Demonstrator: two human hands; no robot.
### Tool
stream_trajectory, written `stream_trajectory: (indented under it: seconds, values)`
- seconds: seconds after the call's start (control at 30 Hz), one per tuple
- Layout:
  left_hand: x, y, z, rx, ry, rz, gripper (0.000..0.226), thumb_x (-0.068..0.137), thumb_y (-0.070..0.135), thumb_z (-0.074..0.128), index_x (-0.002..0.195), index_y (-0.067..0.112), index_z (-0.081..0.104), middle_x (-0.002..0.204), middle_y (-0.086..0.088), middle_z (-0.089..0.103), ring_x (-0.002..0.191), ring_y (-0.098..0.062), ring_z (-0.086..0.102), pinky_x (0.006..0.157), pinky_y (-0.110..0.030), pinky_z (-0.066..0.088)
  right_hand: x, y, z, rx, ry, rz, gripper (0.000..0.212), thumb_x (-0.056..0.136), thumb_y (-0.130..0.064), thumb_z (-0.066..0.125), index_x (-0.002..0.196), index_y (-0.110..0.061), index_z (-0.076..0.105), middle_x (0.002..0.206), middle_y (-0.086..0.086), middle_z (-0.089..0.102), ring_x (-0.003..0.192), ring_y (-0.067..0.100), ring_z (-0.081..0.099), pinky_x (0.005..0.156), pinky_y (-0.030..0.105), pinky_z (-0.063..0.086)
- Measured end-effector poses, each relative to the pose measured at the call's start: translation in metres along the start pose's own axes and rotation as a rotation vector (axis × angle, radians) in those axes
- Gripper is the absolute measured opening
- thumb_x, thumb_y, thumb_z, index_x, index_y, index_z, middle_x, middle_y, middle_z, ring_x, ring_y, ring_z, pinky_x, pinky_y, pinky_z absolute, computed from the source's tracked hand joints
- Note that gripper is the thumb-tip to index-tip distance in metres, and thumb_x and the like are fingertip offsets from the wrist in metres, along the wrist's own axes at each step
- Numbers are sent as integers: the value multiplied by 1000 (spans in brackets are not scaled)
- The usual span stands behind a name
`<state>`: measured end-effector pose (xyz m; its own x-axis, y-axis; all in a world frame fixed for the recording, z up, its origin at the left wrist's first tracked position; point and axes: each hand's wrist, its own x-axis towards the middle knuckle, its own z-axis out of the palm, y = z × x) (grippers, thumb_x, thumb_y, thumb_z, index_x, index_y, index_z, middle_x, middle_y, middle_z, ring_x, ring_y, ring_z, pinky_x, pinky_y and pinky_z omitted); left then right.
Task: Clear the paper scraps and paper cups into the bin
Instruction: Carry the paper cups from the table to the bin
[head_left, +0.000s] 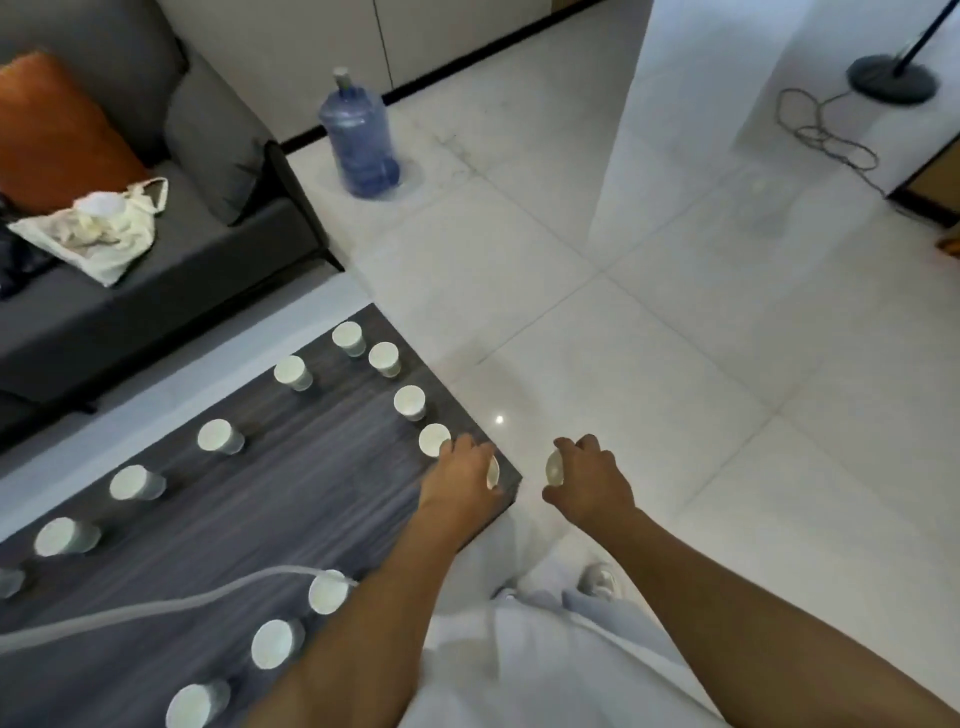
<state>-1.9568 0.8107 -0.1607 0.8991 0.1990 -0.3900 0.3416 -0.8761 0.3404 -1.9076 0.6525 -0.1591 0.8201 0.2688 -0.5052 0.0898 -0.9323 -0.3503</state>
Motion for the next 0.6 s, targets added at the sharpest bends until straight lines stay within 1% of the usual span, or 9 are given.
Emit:
stream_trajectory:
  seconds: [0.13,0.27,0.33,0.43,0.6]
  values:
    - [2,44,-3,69,-20,123,49,79,33,58,126,24,50,121,-1,47,117,-23,40,85,-36,43,-24,42,-22,76,77,112,63,83,-32,65,139,-21,39,130,7,41,117,29,44,84,36,48]
    - [6,97,4,152,-79,246,54,79,33,62,130,21,47,123,-4,47,117,-24,40,83,-36,45,-47,93,-41,148,137,213,64,84,-32,65,140,-21,38,130,5,40,117,27,44,83,36,49]
    - [5,127,13,182,-105,292,56,81,33,62,133,21,45,125,-4,46,118,-23,40,84,-36,46,-59,122,-48,171,170,253,64,83,-33,65,140,-22,38,131,5,40,117,27,44,82,36,48]
    - [-3,179,32,219,-120,364,57,82,33,63,135,21,44,127,-4,45,118,-23,40,87,-36,46,-82,171,-60,211,215,315,63,83,-32,65,139,-22,39,132,5,40,118,28,44,83,36,48]
    - [-23,280,77,256,-143,463,57,81,34,63,134,21,44,127,-2,46,117,-22,41,84,-34,46,-130,273,-79,269,266,400,62,84,-31,64,140,-22,38,133,4,39,119,26,43,81,33,47]
